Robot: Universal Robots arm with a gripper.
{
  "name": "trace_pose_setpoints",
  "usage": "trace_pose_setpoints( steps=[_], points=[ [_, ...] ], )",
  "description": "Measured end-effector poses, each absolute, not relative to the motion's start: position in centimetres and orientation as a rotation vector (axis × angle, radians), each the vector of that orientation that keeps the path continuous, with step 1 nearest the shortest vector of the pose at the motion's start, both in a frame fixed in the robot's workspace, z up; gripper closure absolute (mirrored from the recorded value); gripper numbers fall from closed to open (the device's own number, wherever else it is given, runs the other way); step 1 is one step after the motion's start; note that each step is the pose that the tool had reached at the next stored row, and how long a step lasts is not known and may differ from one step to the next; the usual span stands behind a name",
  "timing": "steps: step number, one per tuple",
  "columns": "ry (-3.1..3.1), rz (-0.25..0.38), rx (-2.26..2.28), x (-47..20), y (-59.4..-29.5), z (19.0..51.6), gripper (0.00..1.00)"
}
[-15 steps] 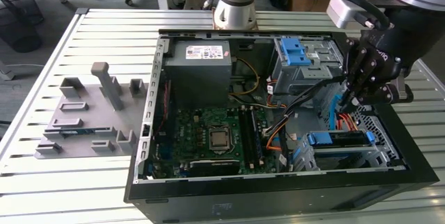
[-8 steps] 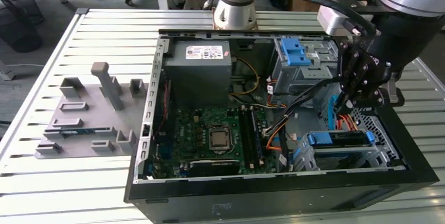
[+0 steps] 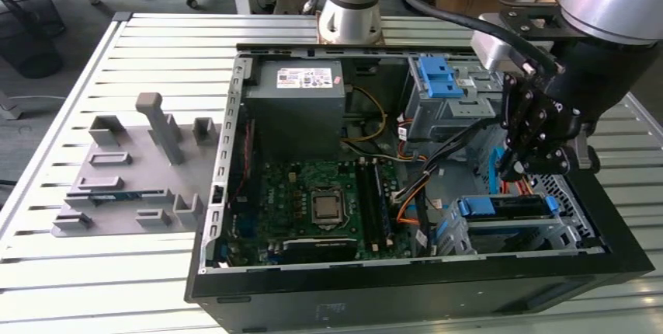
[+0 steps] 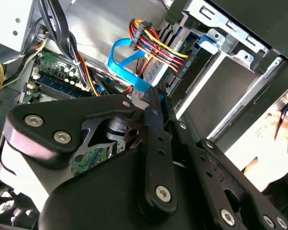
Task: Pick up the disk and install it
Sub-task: 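Insert the second disk wire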
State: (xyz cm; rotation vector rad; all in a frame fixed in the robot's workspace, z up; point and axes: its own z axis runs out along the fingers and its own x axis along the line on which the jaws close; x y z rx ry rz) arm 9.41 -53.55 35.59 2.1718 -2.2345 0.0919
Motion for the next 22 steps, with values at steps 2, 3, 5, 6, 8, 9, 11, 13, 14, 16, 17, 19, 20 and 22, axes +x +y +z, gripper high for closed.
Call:
trace_pose_setpoints(
  steps=[2,3,5,6,8,9,11,13,14,16,17,19,20,22],
  points=[
    [-2.239,0.101,2.176,9.4,-53.5,35.6,0.84],
    [-2.243,0.112,2.181,9.4,-53.5,35.6,0.84],
    [-2.252,0.135,2.192,9.3,-53.5,35.5,0.84],
    [-2.253,0.137,2.193,9.2,-53.6,35.4,0.84],
    [-2.253,0.137,2.193,9.1,-53.8,35.1,0.84],
    [-2.253,0.136,2.194,9.1,-54.0,34.9,0.84],
    [-2.254,0.135,2.195,9.1,-54.4,34.5,0.84],
    [-2.255,0.134,2.196,9.0,-54.6,34.4,0.84],
    [-2.255,0.137,2.198,9.0,-54.6,34.4,0.84],
    [-2.254,0.14,2.202,9.0,-54.6,34.4,0.84],
    [-2.253,0.142,2.205,9.0,-54.6,34.3,0.84],
    [-2.255,0.149,2.211,8.9,-54.6,34.2,0.84],
    [-2.257,0.15,2.213,8.8,-54.7,34.1,0.84],
    [-2.26,0.148,2.216,8.8,-54.8,33.9,0.84]
  ],
)
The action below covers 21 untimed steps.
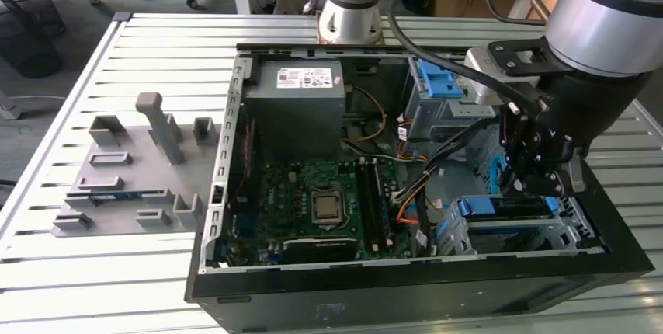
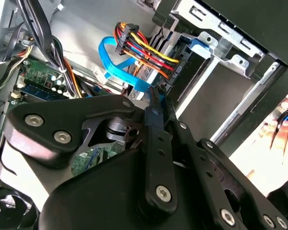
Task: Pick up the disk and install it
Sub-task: 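Insert the second disk wire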
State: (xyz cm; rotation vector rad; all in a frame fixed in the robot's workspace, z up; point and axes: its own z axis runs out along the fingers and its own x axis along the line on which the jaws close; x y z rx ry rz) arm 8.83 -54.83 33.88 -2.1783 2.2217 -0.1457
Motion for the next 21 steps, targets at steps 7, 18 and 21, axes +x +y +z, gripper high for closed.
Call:
trace_pose_setpoints(
  steps=[7,18,21],
  points=[
    [2.209,-0.127,-2.163,8.79,-55.24,33.35,0.84],
    [2.207,-0.125,-2.151,8.77,-55.49,33.05,0.84],
    [2.207,-0.125,-2.151,8.77,-55.5,33.24,0.84]
  ],
)
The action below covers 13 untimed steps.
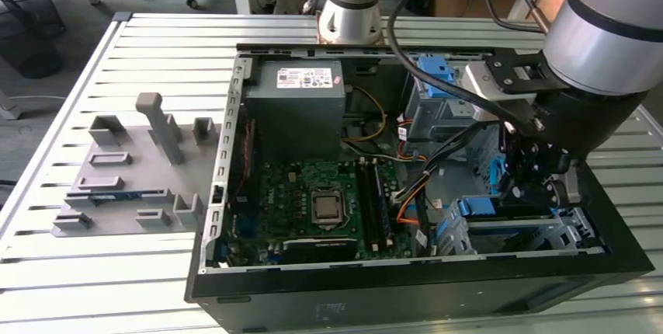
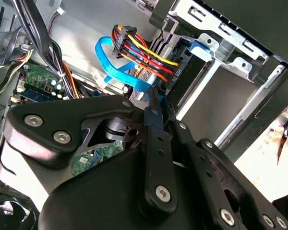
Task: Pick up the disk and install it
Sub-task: 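Insert the second disk wire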
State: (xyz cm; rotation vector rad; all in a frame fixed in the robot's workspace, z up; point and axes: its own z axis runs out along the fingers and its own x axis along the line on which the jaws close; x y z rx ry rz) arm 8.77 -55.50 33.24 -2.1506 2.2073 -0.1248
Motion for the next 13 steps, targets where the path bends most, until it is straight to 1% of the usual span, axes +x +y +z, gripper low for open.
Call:
trace_pose_setpoints(
  steps=[13],
  points=[
    [2.214,-0.114,-2.157,8.97,-55.53,33.22,0.84]
  ],
)
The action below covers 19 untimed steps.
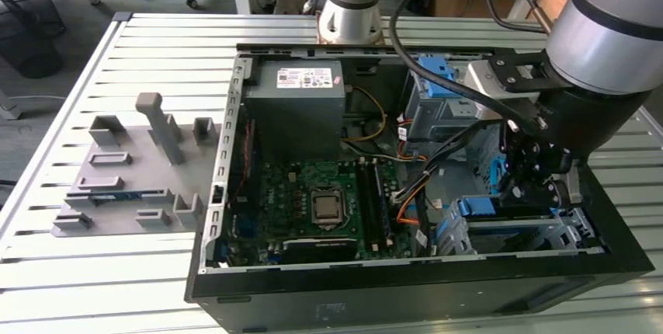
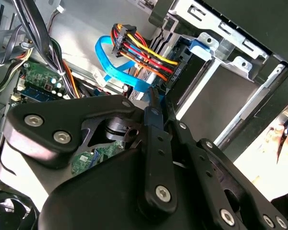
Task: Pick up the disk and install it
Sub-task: 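Insert the second disk wire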
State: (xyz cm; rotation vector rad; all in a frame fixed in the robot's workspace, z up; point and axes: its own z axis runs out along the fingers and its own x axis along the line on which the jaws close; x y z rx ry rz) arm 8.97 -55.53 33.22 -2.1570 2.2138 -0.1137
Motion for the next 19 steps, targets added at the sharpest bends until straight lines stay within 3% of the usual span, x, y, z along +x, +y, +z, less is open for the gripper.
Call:
trace_pose_setpoints(
  steps=[19],
  points=[
    [2.229,-0.113,-2.143,9.1,-55.55,33.28,0.84]
  ],
)
